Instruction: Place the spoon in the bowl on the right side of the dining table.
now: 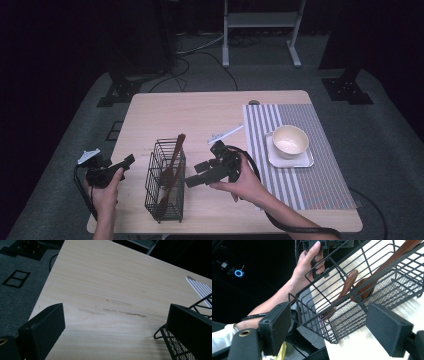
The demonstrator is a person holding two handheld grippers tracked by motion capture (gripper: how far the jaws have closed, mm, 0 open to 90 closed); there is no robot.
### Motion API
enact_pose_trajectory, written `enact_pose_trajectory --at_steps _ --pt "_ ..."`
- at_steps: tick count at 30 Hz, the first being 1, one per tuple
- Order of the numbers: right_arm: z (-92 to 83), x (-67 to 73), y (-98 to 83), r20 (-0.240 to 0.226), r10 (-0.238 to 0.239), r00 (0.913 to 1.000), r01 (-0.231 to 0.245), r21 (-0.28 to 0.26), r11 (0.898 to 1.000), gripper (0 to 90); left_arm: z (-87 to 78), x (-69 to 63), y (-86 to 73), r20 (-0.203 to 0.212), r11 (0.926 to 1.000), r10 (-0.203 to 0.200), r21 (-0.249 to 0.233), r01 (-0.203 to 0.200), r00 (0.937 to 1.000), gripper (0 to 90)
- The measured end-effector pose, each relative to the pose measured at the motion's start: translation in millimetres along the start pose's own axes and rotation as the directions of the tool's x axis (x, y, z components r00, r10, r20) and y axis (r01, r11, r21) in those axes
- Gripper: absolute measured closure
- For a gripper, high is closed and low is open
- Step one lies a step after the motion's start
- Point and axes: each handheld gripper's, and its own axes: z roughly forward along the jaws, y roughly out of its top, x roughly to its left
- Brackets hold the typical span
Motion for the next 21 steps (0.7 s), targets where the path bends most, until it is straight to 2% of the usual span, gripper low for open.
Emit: enact_pose_trajectory --at_steps 21 --pt "14.0 -0.3 14.4 0.004 -0.007 1.0 0.007 0.02 1.0 19.3 -0.8 0.4 0.6 -0.001 1.0 0.0 -0.003 0.0 1.0 1.2"
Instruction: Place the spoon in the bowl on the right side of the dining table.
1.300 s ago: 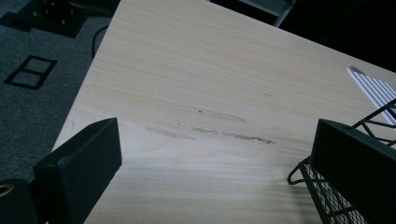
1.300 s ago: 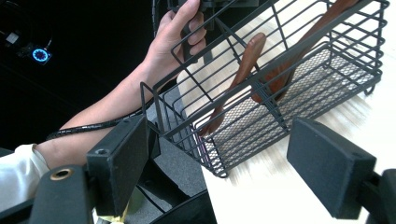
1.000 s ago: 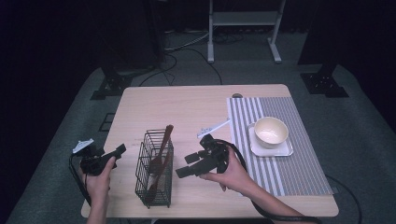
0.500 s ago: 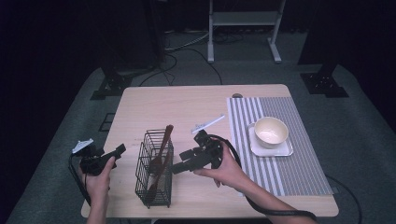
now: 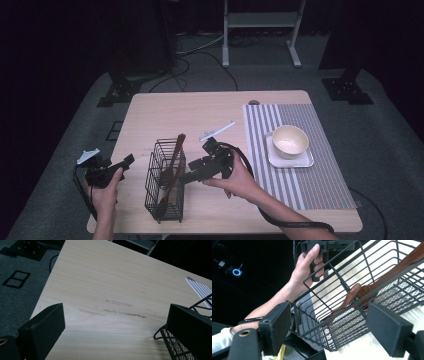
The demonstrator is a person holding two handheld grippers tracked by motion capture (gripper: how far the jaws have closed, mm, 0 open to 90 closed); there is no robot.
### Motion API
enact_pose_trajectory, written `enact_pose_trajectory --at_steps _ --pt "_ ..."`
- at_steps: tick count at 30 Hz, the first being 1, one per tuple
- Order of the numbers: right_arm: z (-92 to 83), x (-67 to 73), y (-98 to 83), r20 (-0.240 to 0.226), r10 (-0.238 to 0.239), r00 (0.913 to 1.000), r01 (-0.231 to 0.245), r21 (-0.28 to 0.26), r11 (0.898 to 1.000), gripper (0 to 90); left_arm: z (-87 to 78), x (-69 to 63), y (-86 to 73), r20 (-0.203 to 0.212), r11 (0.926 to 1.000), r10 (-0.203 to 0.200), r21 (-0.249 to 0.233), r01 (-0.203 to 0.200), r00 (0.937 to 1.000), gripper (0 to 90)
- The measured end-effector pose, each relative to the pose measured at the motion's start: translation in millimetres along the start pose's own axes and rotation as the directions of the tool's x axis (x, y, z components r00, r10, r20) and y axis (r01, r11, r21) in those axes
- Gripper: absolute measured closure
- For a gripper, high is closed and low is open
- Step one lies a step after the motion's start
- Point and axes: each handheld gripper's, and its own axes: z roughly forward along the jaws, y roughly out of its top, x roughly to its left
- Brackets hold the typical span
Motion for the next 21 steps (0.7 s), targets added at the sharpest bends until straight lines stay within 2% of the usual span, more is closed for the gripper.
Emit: enact_pose_trajectory --at_steps 21 --pt "7.8 -5.7 10.1 0.028 0.008 0.9996 -0.008 0.008 1.0 22.2 0.1 0.6 0.0 0.002 1.0 -0.005 -0.003 0.005 1.0 1.2"
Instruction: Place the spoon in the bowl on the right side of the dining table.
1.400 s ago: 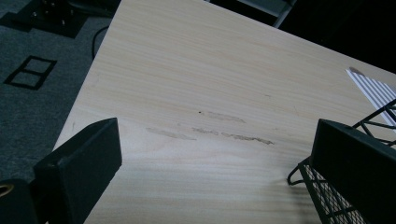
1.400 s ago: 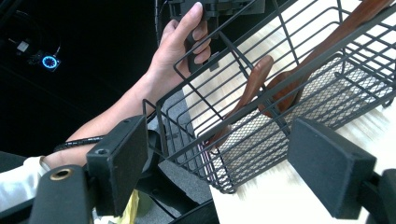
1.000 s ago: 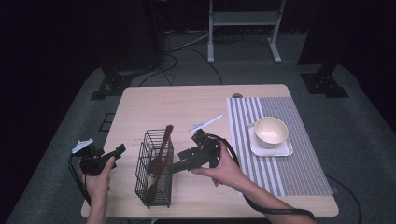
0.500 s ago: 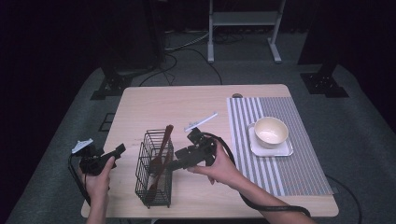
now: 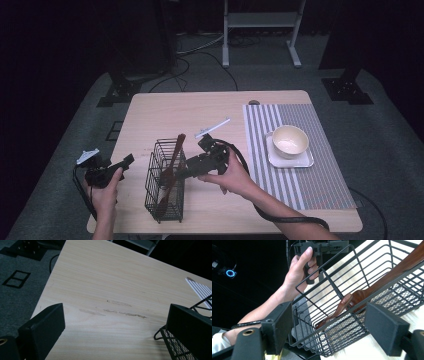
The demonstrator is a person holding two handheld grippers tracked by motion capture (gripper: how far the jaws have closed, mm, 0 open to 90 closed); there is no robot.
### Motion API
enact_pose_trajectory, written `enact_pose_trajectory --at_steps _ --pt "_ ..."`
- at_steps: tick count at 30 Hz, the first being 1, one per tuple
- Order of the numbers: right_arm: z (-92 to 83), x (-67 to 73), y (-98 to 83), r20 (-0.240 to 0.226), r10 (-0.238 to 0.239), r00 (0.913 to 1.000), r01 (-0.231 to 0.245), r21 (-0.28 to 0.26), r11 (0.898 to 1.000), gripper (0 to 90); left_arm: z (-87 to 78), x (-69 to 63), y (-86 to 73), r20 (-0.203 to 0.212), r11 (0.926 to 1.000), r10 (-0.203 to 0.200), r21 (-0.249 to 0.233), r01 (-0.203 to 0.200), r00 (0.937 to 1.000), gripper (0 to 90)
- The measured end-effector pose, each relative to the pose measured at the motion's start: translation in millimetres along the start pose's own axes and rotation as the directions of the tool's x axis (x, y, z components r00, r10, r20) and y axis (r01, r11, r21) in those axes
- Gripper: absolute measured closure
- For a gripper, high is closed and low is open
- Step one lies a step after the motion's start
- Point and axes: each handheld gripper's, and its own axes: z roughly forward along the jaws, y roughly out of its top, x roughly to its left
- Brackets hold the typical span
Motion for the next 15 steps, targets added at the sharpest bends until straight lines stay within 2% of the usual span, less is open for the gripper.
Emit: enact_pose_trajectory --at_steps 15 --pt "2.0 -3.7 3.6 0.05 0.021 0.9985 -0.021 -0.007 1.0 48.5 -0.2 0.3 0.1 -0.002 1.0 -0.003 -0.001 0.003 1.0 1.2"
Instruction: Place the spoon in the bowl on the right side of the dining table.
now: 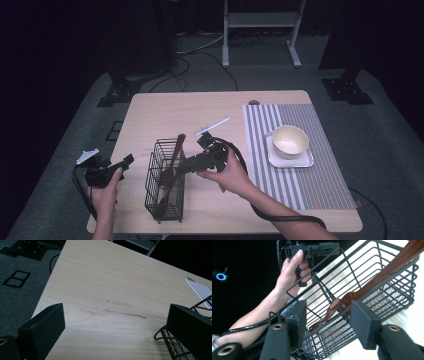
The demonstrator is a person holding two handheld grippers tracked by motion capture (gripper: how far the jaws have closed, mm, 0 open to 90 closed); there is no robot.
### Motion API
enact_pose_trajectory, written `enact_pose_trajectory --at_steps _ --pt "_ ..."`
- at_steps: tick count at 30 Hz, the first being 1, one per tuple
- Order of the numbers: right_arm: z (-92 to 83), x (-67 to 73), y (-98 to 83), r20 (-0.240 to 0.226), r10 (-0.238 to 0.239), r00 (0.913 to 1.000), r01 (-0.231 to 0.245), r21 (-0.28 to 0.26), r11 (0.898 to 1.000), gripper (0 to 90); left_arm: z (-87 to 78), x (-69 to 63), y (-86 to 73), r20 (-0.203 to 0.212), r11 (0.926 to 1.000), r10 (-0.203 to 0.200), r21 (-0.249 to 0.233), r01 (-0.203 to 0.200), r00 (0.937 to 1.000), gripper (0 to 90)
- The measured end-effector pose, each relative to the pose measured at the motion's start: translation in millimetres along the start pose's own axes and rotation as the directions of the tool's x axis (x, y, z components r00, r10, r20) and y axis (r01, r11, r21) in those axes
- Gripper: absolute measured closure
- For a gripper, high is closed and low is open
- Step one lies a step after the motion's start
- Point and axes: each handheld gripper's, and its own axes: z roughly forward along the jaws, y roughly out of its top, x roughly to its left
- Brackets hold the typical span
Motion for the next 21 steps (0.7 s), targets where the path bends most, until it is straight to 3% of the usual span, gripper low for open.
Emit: enact_pose_trajectory --at_steps 15,21 --pt "5.7 -0.3 0.3 -0.002 0.012 0.9999 -0.012 0.005 1.0 75.8 -0.8 0.5 0.6 -0.001 1.0 0.001 0.0 -0.001 1.0 1.2" --pt "3.7 1.0 0.3 -0.003 0.014 0.9999 -0.014 -0.007 1.0 80.8 -0.6 0.1 0.5 -0.002 1.0 0.001 0.0 -0.001 1.0 1.2"
